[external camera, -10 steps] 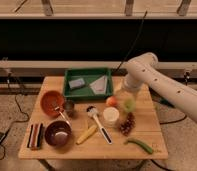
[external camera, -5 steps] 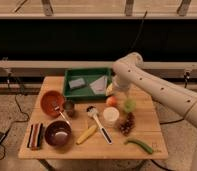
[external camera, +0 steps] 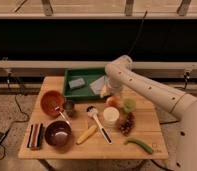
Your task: Place apple in table surface
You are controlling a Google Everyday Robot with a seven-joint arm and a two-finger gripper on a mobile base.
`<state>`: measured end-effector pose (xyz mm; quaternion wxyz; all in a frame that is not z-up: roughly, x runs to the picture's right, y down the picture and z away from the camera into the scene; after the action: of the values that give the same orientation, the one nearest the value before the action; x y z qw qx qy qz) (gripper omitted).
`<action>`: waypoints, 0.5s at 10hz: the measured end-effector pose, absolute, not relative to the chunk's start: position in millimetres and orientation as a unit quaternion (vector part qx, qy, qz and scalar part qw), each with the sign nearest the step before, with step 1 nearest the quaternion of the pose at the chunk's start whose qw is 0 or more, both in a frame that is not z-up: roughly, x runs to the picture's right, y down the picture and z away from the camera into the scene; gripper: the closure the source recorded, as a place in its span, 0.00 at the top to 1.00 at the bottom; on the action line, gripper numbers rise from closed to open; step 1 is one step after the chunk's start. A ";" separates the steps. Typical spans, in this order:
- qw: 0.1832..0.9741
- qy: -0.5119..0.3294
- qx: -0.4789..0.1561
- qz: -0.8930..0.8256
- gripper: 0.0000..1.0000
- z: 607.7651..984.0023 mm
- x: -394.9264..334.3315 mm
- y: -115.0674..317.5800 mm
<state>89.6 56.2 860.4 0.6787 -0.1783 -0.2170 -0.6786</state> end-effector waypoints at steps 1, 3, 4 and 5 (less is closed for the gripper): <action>0.668 -0.224 -0.181 -0.686 0.72 869.7 84.4 63.5; 0.654 -0.232 -0.189 -0.695 0.72 885.0 82.6 73.7; 0.651 -0.232 -0.194 -0.697 0.72 889.2 84.9 76.5; 0.648 -0.231 -0.198 -0.698 0.72 894.7 86.5 78.4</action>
<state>86.5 78.4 894.7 0.6481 -0.1982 -0.2313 -0.6980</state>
